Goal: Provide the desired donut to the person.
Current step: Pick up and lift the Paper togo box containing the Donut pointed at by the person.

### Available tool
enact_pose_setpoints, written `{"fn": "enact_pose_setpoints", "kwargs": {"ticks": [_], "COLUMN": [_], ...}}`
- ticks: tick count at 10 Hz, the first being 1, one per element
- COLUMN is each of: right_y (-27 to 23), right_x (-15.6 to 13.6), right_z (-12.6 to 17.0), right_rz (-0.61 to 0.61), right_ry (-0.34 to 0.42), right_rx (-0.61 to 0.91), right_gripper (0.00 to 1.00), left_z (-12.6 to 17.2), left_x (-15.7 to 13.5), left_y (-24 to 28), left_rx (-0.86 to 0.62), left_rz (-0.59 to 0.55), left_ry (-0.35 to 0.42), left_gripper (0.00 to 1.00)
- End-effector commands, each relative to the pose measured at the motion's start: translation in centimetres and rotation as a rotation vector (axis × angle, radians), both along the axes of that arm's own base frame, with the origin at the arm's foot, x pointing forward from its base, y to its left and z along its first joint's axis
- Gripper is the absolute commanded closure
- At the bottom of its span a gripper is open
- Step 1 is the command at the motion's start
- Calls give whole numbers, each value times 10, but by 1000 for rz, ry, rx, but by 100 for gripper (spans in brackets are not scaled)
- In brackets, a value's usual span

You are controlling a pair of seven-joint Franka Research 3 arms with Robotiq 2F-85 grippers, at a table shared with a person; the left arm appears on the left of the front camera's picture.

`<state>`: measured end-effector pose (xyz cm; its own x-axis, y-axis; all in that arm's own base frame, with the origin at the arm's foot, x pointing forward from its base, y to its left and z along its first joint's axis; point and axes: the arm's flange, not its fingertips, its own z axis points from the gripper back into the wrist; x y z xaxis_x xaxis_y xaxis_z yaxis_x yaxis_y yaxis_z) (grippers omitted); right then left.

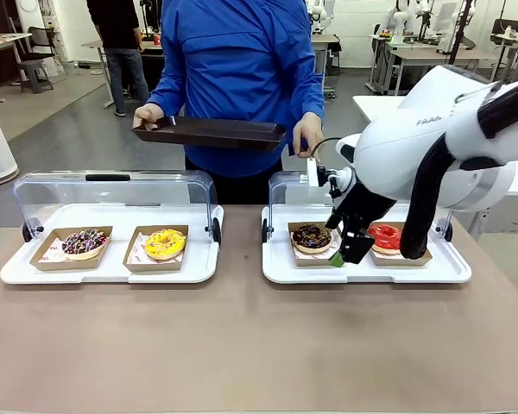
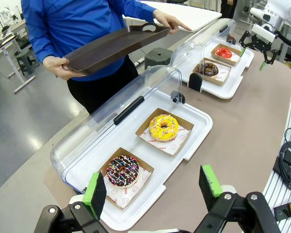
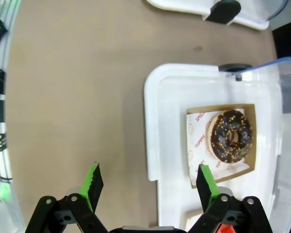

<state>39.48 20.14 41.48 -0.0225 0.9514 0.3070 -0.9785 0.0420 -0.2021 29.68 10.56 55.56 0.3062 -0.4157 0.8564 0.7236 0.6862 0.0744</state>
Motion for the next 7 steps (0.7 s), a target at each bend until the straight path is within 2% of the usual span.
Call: {"fn": "enact_pose_setpoints", "kwargs": {"ticks": [1,4,7], "right_y": [10,1,1], "right_x": [25,38,50], "right_z": [-21,-44,-61], "right_rz": [-16,17,56], "right_ry": [-5,1,-38], "right_rx": [-99,-176,-209], "right_gripper": [0,0,0], "left_z": [0,0,0], "left_x": [0,0,0], "left_y": [0,0,0], "left_rx": [-9,-9,-9], "left_rz": [-3,-3,-3], "left_ry": [2,2,2], "left_gripper": [0,0,0]}}
